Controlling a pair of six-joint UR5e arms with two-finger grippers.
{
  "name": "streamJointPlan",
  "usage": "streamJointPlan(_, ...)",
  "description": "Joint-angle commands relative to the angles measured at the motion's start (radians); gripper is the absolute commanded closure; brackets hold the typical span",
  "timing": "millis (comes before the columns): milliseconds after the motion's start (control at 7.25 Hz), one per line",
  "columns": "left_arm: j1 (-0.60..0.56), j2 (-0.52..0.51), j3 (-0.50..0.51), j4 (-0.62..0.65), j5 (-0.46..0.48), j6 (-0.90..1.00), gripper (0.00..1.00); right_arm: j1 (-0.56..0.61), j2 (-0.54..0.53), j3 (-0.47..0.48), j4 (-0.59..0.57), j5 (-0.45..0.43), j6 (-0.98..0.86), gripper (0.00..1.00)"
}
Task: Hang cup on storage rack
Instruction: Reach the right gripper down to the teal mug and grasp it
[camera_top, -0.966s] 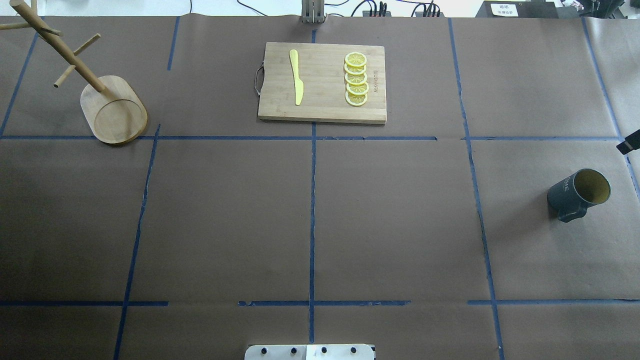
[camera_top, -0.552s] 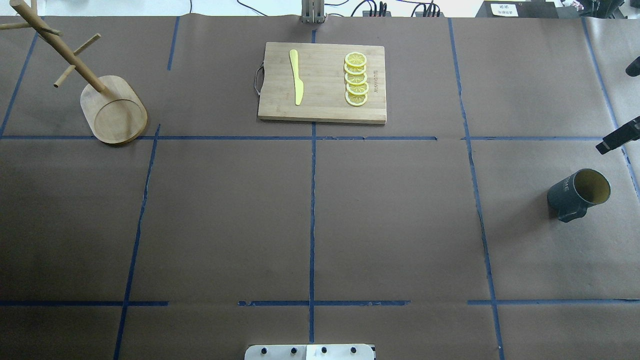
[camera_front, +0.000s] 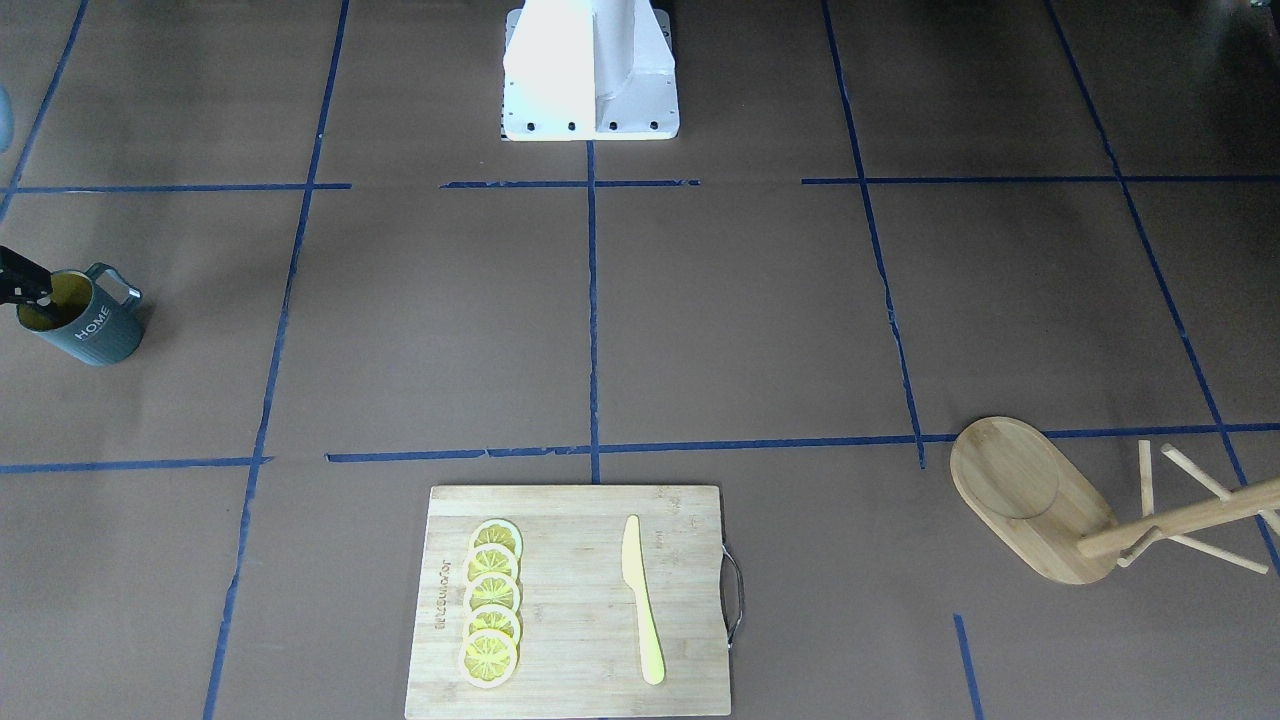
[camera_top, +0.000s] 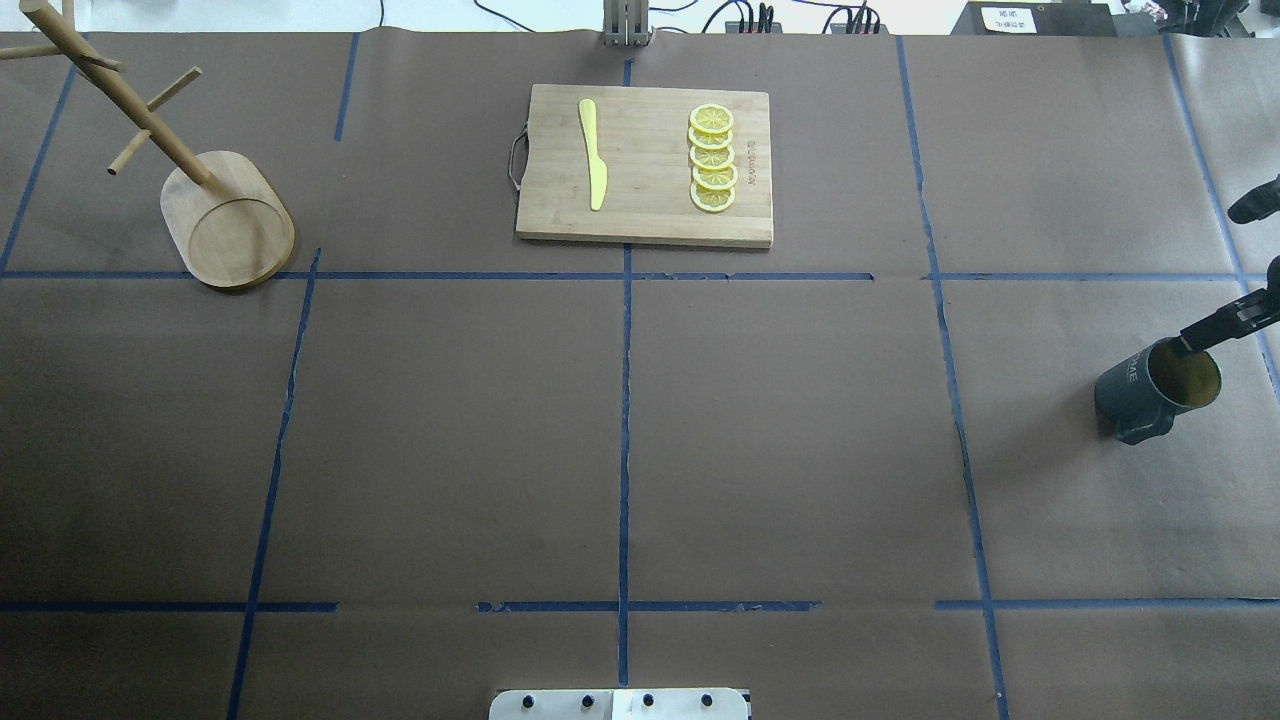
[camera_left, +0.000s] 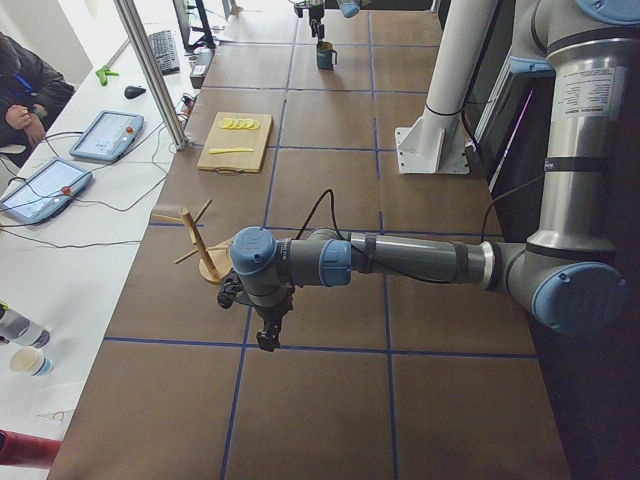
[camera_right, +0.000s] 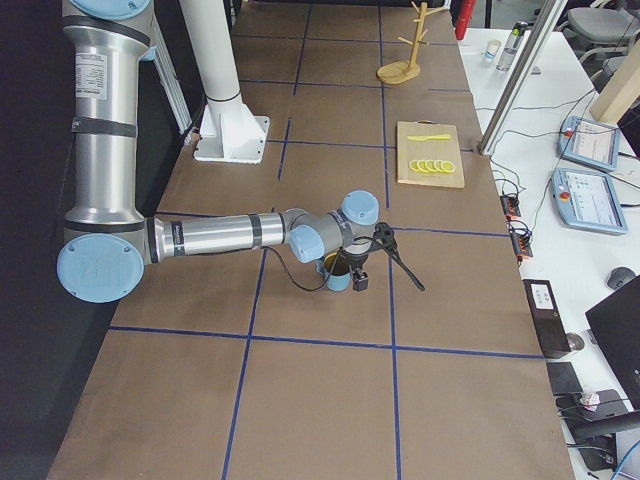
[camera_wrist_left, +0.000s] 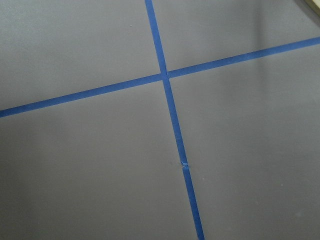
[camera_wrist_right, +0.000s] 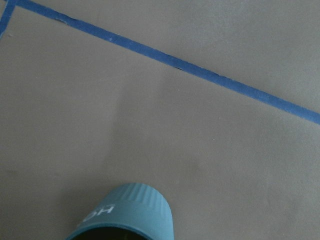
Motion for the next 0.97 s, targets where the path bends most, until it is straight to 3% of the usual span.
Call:
streamJointPlan(0, 0.000, 0.000, 0.000, 0.001, 0.000, 0.000, 0.00, -0.036, -0.002, -0.022, 0.004, -0.015, 0.004, 0.10)
streamJointPlan(138, 0.000, 0.000, 0.000, -0.001, 0.000, 0.000, 0.00, -0.039, -0.002, -0.025, 0.004, -0.013, 0.004, 0.28)
streamJointPlan(414, 0.000, 0.000, 0.002, -0.001, 0.000, 0.000, 0.00, -0.045, 0.000, -0.023, 0.004, -0.012, 0.003, 0.85)
streamJointPlan(552, 0.000, 0.000, 0.002, 0.001, 0.000, 0.000, 0.00, -0.045, 0.000, -0.023, 0.004, -0.012, 0.006, 0.98)
streamJointPlan(828, 0.000, 0.002, 0.000, -0.001, 0.000, 0.000, 0.00, -0.045, 0.001, -0.017, 0.004, -0.012, 0.068, 1.00)
